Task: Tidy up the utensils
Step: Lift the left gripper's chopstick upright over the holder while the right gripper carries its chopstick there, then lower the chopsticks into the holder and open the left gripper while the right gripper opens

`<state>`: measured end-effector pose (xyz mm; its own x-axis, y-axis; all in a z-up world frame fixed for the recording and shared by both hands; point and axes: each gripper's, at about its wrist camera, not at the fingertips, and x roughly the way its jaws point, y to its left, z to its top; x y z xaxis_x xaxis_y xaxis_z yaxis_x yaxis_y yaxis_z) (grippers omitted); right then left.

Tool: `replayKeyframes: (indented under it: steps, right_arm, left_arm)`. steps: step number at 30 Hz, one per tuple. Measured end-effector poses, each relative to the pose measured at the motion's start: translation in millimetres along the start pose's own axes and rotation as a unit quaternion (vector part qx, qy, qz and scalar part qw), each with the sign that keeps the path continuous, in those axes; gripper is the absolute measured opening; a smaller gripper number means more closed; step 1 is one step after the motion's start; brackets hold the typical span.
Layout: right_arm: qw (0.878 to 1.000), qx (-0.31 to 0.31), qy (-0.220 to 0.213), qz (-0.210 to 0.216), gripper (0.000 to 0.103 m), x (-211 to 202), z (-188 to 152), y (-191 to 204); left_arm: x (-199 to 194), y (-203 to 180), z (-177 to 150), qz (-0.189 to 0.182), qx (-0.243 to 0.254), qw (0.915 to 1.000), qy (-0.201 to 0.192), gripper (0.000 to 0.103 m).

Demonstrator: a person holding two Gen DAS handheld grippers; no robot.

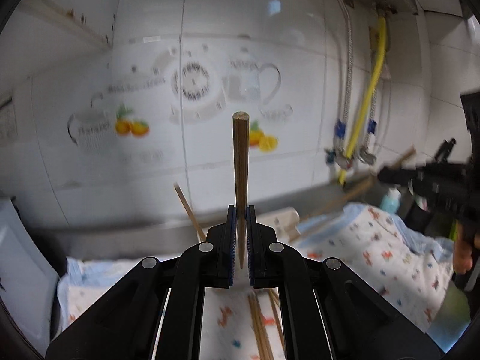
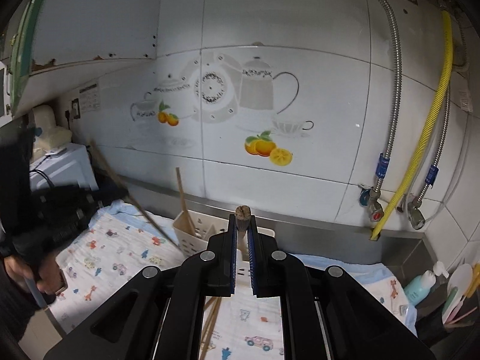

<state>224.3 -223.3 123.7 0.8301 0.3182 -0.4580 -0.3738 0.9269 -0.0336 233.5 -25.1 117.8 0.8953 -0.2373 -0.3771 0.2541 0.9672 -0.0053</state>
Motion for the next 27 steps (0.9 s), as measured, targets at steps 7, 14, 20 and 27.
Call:
replayKeyframes:
  steps: [7,14,20,27]
  right_arm:
    - [0.999,-0.007,0.032,-0.004,0.007,29,1,-4]
    - [0.998,-0.012,0.062,-0.004,0.007,55,1,-6]
    - [0.996,-0.009,0.083,-0.005,0.007,76,1,-11]
    - [0.996,-0.004,0.093,-0.007,0.007,89,1,-14]
  left_arm:
    - [30,6,21,0.031,0.003,0.9995,-0.007,0.005]
    - [73,20,9,0.024,-0.023,0.9985,0.042,0.005]
    - [101,24,-6,0.023,-0.033,0.9959,0.081,0.005]
    - [109,24,-11,0.024,-0.032,0.9948,0.094,0.008]
